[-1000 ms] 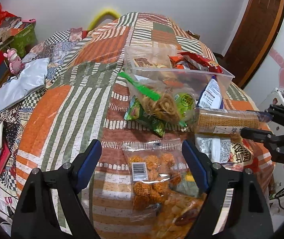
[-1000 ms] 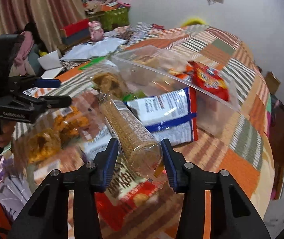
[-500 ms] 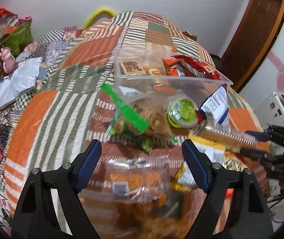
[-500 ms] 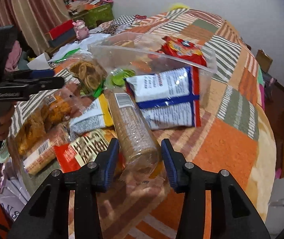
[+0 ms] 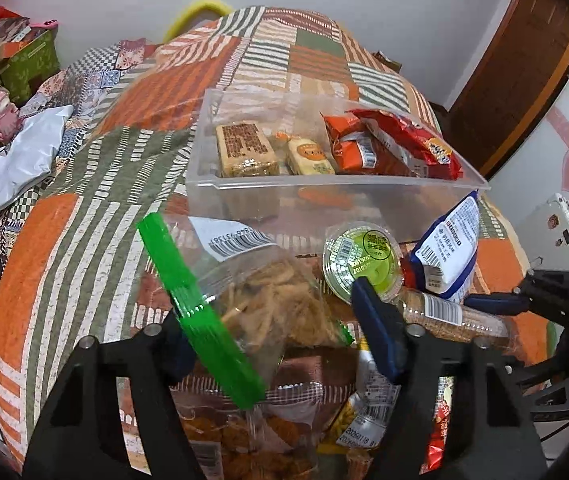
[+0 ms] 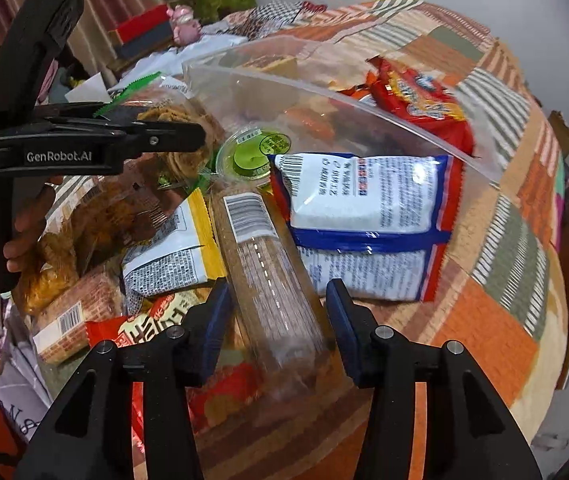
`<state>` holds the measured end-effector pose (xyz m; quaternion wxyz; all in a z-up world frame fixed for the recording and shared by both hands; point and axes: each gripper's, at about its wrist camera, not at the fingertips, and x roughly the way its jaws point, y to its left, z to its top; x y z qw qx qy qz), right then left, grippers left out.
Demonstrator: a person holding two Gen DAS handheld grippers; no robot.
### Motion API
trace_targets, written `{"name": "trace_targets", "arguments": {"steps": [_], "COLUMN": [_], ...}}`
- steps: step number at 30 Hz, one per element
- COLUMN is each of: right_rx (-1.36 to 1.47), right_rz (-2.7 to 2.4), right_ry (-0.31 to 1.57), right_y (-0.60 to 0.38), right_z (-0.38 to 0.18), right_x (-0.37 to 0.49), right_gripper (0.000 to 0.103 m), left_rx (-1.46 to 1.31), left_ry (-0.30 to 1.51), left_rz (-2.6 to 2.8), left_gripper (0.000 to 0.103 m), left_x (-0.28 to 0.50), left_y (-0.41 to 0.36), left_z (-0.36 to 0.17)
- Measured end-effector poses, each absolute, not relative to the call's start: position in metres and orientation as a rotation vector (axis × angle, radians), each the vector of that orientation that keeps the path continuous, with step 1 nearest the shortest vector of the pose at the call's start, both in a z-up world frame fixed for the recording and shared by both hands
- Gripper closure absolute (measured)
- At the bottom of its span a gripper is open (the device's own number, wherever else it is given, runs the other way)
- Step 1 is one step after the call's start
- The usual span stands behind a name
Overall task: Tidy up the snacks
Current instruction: 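Lift the wafer roll pack with the right gripper while the left grasps the green-zipper snack bag, then carry the wafer pack into the box with the right gripper while the left drops the zipper bag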
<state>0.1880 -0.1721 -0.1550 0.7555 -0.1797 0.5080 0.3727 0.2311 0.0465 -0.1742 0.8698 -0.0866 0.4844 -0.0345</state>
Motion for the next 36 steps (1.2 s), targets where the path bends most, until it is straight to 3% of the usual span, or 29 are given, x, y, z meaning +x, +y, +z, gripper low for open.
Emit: {"name": "trace_targets", "arguments": {"steps": [3, 14, 21, 36], "right_rx": [-0.399, -0.372, -0.329, -0.246], "right_rz": [0.835, 0.831, 0.842, 0.764], "right_ry": [1.130, 1.094, 1.056, 0.901], "right_y": [-0.166, -0.173, -0.178, -0.202], "right_z": [-0.159, -0.154, -0.136, -0.084], "right_x": [0.193, 0.185, 0.172, 0.164], "right_gripper": [0.058, 0.066, 0.071, 0.071], "left_rx": [-0.171, -0.170, -0.168, -0.121], "left_ry": [1.022, 0.990, 0.965, 0.803], "left_rz": [-0.062, -0.095, -0.110, -0.142], "left_gripper": [0.048, 0.059, 0.060, 0.061], "left_x": [0.233, 0.216, 0.196, 0.173], "left_y": [0.047, 0.049, 0.049, 0.034], "left_z": [-0.177, -0.170, -0.155, -0.089]}}
